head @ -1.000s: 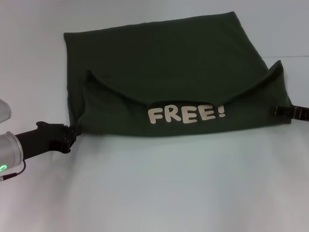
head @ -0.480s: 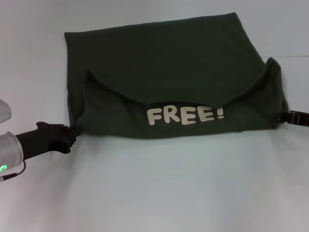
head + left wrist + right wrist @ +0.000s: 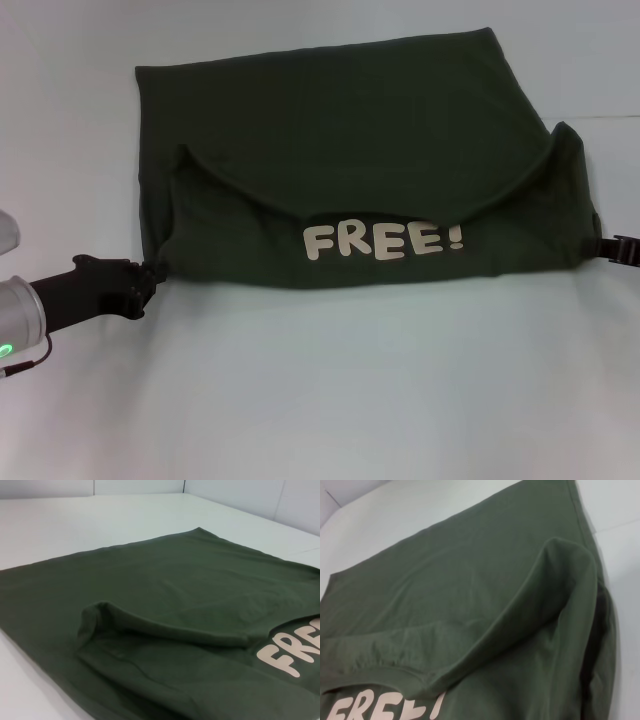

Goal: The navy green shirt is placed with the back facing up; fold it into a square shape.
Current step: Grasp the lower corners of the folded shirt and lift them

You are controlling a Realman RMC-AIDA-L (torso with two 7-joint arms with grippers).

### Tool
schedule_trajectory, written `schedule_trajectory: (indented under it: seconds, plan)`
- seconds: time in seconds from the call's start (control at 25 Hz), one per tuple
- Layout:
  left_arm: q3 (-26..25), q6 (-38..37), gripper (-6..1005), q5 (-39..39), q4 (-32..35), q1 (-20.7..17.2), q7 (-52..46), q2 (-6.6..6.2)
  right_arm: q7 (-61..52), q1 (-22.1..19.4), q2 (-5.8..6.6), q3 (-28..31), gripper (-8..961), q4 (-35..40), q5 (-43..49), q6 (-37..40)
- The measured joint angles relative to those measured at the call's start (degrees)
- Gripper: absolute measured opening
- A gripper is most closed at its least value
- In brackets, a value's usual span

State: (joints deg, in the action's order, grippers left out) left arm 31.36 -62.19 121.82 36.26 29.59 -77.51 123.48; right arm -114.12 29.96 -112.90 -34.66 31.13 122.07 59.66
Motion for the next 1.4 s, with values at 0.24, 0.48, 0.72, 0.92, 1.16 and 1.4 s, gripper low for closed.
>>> schedule_trajectory:
  seconds: [0.24,0.48,0.72,0.92,1.16,1.4]
  plan:
    - [-0.4,-1.7,34,0.0,0.7,-0.8,-2.9,0.0,4.4,-1.9,-0.35,4.5,24,0.3,0.0,4.7]
    - [-2.6,-6.3,34,-0.1,2.8,-3.5,-6.6,0.0,12.6,-5.5,-1.38,10.3,25,0.6,0.0,9.5]
    - [-7.6,-14.9,34,0.0,3.1,-5.7,-7.2,-0.07,19.5,-8.8,-1.45,12.8,25,0.6,-0.4,17.3]
    - [-9.7,-21.0,34,0.2,3.9,-8.2,-8.2,-0.09,23.2,-12.1,-1.82,15.9,24,0.7,-0.6,22.9]
    - [-10.5,-29.3,33,3.0,7.1,-11.4,-10.5,0.11,26.0,-16.6,-1.73,17.5,24,1.4,-0.6,29.7]
    - [-13.7,-37.5,33,8.6,8.7,-13.3,-10.6,0.04,27.6,-21.1,-2.03,17.7,24,3.6,-0.3,35.1]
